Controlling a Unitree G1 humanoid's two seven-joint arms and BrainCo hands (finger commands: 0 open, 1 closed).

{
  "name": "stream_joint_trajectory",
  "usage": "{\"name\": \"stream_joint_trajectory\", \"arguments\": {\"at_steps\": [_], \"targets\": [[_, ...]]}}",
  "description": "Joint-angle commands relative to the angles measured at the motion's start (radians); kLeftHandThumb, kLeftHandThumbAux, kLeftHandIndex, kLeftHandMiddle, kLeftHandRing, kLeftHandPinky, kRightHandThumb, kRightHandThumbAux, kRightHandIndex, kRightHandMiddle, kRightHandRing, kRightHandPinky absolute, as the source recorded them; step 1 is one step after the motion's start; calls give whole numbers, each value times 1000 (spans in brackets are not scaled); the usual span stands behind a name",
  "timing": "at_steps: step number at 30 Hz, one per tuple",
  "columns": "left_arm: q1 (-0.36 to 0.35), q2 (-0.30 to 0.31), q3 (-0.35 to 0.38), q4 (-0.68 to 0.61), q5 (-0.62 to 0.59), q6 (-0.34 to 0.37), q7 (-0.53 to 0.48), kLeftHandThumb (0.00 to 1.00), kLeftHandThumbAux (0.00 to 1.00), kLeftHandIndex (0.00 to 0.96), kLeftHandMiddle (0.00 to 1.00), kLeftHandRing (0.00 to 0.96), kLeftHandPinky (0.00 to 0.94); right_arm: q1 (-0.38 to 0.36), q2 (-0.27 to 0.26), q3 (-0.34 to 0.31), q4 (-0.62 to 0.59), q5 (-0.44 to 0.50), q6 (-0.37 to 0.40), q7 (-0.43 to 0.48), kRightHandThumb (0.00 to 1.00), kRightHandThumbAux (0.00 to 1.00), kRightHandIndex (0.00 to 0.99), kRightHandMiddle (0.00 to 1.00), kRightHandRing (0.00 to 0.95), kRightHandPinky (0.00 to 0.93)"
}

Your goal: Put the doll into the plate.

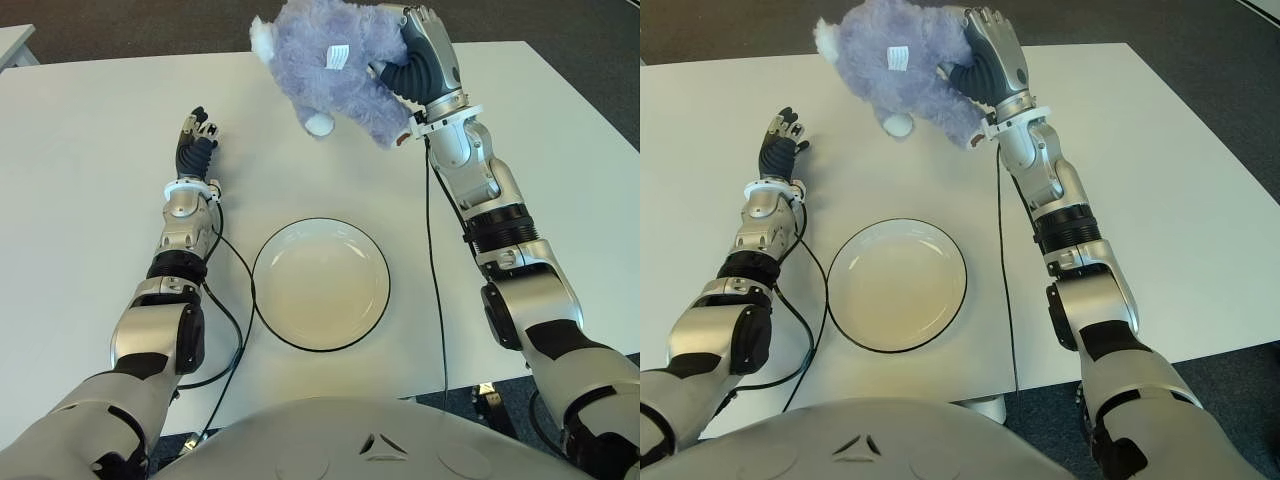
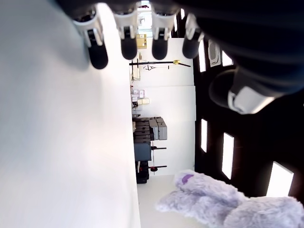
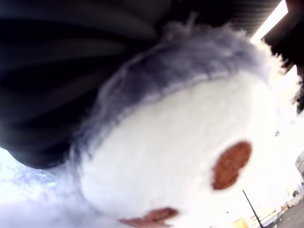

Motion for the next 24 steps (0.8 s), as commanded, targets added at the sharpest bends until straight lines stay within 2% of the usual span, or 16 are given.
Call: {"name": "stream_joint_trajectory", "arguments": {"at_steps": [1,14,24], "targets": [[39,-21,-1,39,1,39,10,584,409,0,0,0,71,27,1,-9,-35,18,-19,10,706,713,440,808,824,808],[34,-16,-1,47,3,40,8,581,413,0,0,0,67,58,-15,-18,-76,37,-96,23,704,715,440,790,800,784],[30,-14,0,48,3,44,11,587,423,0,0,0,67,95,-25,-28,-136,55,-109,59,706,714,440,787,793,781]]}}
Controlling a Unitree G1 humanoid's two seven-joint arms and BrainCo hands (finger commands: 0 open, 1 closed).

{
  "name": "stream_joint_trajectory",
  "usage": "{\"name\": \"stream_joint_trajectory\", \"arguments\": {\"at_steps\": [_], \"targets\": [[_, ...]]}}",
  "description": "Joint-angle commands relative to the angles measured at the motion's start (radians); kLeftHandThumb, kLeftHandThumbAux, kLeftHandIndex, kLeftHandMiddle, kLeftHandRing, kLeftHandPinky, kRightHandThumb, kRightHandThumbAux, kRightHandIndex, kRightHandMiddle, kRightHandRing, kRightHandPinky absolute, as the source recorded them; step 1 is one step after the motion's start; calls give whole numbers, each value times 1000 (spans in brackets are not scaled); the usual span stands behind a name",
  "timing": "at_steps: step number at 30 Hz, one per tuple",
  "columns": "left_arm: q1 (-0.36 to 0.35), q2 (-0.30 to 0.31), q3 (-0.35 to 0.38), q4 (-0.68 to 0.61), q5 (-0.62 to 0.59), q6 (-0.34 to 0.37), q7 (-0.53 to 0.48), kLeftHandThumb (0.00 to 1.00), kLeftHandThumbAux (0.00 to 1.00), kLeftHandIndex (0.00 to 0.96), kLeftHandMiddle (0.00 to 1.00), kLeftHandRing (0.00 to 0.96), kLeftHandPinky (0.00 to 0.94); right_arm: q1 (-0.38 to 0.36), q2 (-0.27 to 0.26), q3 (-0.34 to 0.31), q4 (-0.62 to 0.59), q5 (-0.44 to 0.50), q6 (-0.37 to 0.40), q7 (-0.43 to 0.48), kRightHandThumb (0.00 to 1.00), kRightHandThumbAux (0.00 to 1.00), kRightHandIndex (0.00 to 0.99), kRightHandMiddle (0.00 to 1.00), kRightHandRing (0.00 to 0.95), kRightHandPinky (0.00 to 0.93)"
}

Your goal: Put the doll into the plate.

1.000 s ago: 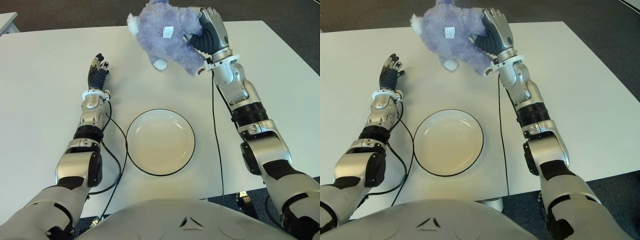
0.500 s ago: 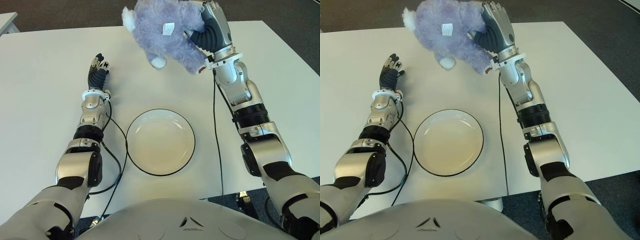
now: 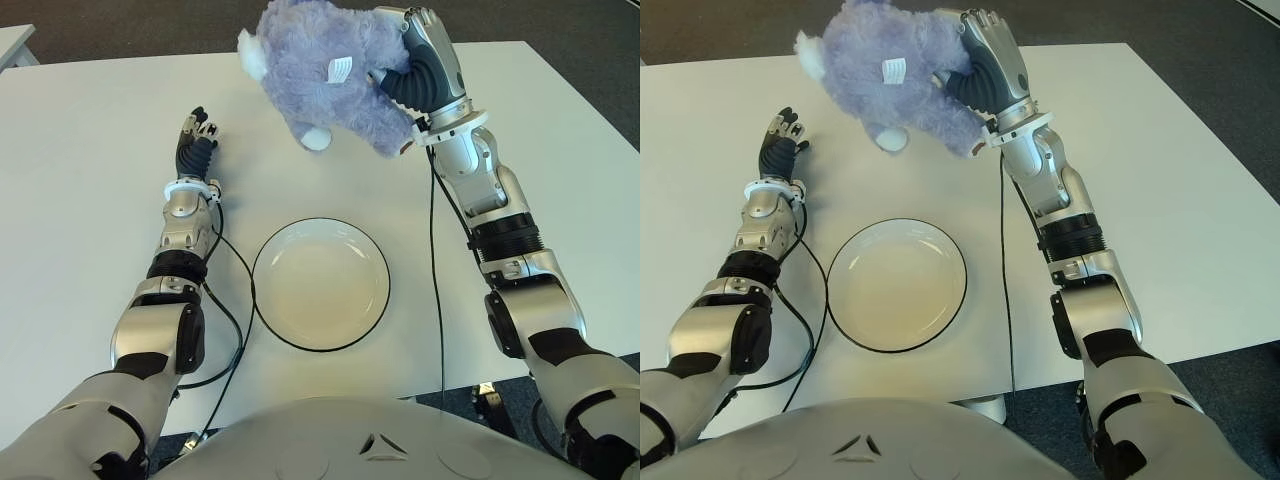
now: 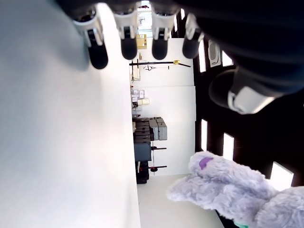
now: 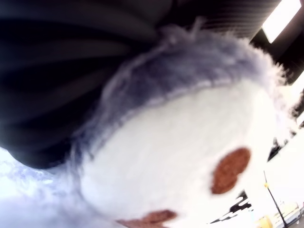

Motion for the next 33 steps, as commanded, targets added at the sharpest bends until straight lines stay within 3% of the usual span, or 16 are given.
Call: {"name": "stream_joint_trajectory", "arguments": {"at_steps": [1,5,16,33], "targets": [[31,-14,0,45,3,44,11,587,423,0,0,0,68,33,-5,-16,-43,27,-13,26,706,714,440,786,793,781],[30,-13,0,45,2,45,10,585,421,0,0,0,65,55,-4,-24,-76,43,-3,56,707,713,441,792,790,736],[31,-11,0,47,1,42,4,576,417,0,0,0,60,107,-13,-33,-136,41,-26,84,707,713,440,809,817,824],[27,-11,4,50,-4,46,3,591,413,0,0,0,56,163,-34,-44,-175,65,-86,119,712,713,439,829,844,835]]}}
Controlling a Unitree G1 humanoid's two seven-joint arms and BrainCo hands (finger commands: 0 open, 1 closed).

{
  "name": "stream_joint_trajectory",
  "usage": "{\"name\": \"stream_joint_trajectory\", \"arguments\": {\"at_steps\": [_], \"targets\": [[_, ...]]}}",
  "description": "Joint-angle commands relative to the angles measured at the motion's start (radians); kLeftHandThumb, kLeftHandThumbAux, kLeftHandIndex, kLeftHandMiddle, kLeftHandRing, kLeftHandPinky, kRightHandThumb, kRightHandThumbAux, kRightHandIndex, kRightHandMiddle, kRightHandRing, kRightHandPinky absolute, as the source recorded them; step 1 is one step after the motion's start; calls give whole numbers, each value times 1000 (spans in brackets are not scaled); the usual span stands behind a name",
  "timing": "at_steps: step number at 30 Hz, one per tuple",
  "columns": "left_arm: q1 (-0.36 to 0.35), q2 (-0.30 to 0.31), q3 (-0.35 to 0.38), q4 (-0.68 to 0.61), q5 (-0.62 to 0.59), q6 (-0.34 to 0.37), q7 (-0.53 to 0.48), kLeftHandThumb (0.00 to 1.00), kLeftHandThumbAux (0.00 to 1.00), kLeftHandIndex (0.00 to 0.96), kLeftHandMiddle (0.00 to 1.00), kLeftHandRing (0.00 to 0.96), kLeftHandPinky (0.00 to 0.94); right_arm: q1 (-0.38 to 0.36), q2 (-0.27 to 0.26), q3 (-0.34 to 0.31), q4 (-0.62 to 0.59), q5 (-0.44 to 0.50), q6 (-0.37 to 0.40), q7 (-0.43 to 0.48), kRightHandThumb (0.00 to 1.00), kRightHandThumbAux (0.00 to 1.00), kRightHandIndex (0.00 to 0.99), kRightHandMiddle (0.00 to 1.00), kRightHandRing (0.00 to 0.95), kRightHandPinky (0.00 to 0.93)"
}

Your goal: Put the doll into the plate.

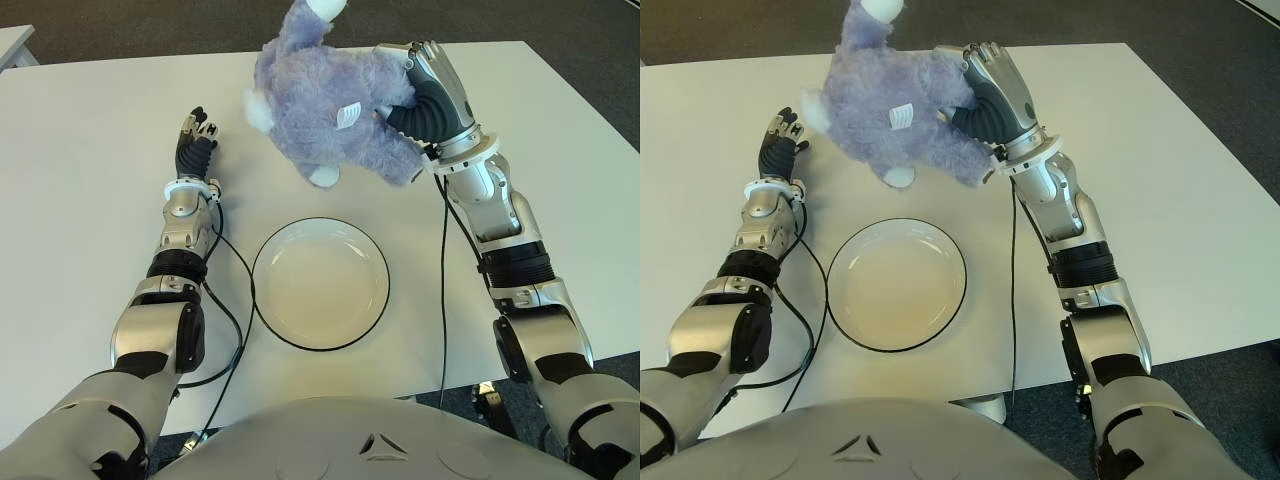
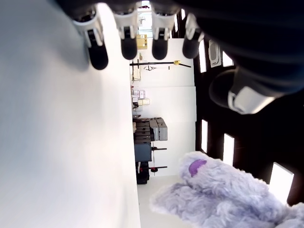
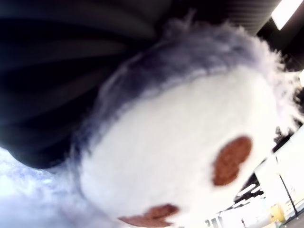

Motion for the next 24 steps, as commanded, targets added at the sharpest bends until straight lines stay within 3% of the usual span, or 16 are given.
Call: {"name": "stream_joint_trajectory", "arguments": {"at_steps": [1,24], "targets": [[32,-11,3,42,-3,48,2,589,407,0,0,0,54,23,0,-9,-17,30,-21,21,712,713,439,829,844,834],[31,-5,2,42,2,50,7,591,389,0,0,0,83,98,13,-29,-80,163,-19,145,719,712,439,837,851,860]]}}
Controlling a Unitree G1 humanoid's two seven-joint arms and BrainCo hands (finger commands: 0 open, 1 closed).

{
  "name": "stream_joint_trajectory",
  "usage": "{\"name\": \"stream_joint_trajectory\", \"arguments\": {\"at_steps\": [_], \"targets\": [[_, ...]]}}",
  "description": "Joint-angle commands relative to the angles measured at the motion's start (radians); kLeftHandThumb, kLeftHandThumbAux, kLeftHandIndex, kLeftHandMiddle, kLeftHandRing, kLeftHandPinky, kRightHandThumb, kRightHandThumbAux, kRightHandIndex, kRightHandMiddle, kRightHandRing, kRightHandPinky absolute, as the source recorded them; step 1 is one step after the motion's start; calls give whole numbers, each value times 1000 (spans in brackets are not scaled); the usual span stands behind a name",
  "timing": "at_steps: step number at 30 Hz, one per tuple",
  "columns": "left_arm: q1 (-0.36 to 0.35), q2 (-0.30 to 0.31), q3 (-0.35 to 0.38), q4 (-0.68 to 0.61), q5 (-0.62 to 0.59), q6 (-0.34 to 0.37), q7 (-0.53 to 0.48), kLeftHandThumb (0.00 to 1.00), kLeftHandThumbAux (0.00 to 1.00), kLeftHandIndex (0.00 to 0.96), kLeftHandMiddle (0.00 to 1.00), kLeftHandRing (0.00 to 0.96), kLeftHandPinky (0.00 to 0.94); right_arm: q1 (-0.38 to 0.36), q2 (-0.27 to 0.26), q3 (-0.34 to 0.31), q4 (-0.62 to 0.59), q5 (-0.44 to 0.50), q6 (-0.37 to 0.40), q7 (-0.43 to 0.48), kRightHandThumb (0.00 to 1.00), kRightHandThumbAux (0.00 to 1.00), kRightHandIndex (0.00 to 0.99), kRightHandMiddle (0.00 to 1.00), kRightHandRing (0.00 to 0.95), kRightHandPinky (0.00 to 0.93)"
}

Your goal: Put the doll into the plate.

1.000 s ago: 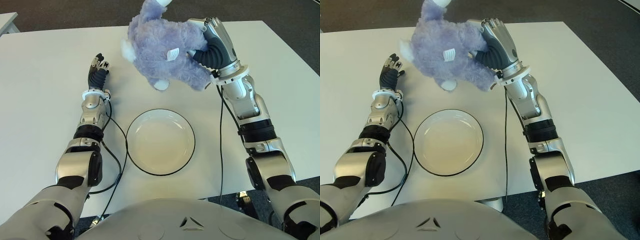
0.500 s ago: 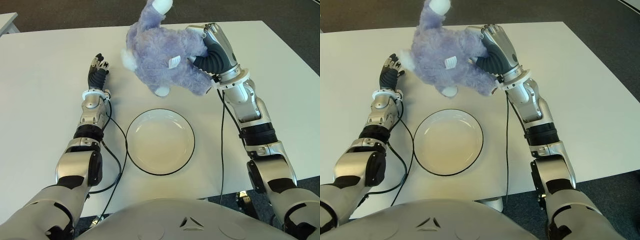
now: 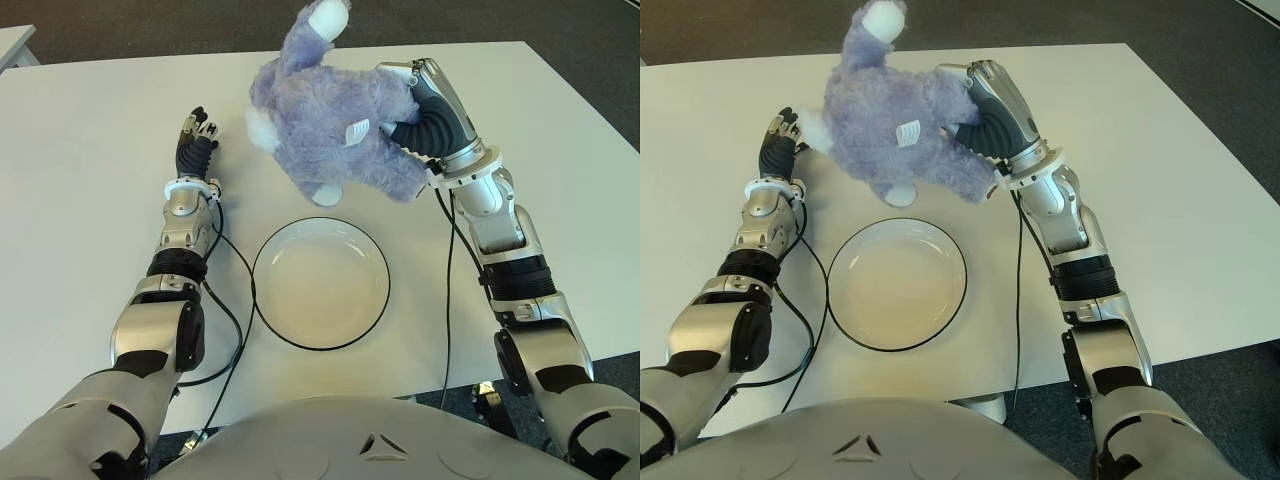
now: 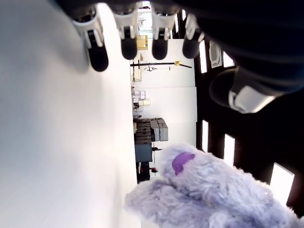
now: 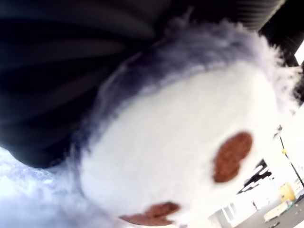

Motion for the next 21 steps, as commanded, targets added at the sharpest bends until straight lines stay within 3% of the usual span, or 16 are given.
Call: {"name": "stream_joint_trajectory", "arguments": {"at_steps": [1,21], "targets": [[37,-7,2,33,1,50,8,592,389,0,0,0,83,25,10,-8,-17,33,-6,22,719,712,439,837,851,860],[36,-5,0,35,2,47,4,588,390,0,0,0,68,78,28,-22,-57,63,-18,61,717,712,439,834,847,850]]}}
